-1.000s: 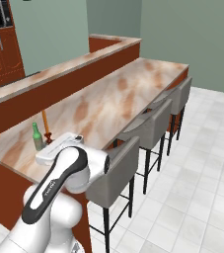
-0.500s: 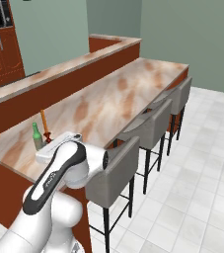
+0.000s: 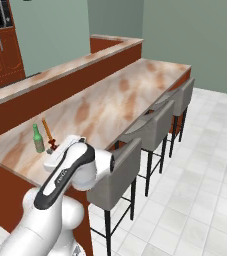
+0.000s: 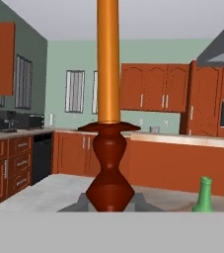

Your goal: Get the candle and the beer from the cabinet and move them to the dining counter.

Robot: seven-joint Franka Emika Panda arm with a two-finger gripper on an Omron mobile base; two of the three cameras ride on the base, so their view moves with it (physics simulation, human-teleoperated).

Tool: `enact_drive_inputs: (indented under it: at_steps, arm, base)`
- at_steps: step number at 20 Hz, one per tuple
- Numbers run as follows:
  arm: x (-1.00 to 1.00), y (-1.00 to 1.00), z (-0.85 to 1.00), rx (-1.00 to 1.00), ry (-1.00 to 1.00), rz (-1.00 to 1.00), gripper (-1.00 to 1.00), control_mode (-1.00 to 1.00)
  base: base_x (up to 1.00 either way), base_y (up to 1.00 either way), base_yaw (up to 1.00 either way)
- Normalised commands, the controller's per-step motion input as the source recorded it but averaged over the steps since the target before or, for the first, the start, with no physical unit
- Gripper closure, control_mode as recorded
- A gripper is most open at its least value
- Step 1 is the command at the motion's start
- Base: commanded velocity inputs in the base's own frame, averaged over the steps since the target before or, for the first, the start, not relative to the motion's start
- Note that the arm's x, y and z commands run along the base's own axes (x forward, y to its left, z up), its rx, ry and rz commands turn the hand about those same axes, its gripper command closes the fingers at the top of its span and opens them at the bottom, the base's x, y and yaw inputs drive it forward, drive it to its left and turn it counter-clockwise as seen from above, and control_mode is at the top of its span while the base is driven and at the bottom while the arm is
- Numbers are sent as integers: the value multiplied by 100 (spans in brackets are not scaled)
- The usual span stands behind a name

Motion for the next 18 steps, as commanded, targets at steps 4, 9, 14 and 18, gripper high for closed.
enact_drive_inputs:
  at_steps: [4,9,14,18]
  arm:
    - [11,17,-37,0,-14,0,100,-100]
    - [12,22,-34,0,-12,-1,100,-100]
    - [11,21,-30,1,-4,-1,100,-100]
    - [12,14,-15,4,0,-1,100,-100]
  base:
    - [0,0,0]
    - [0,0,0]
    - [0,0,0]
    - [0,0,0]
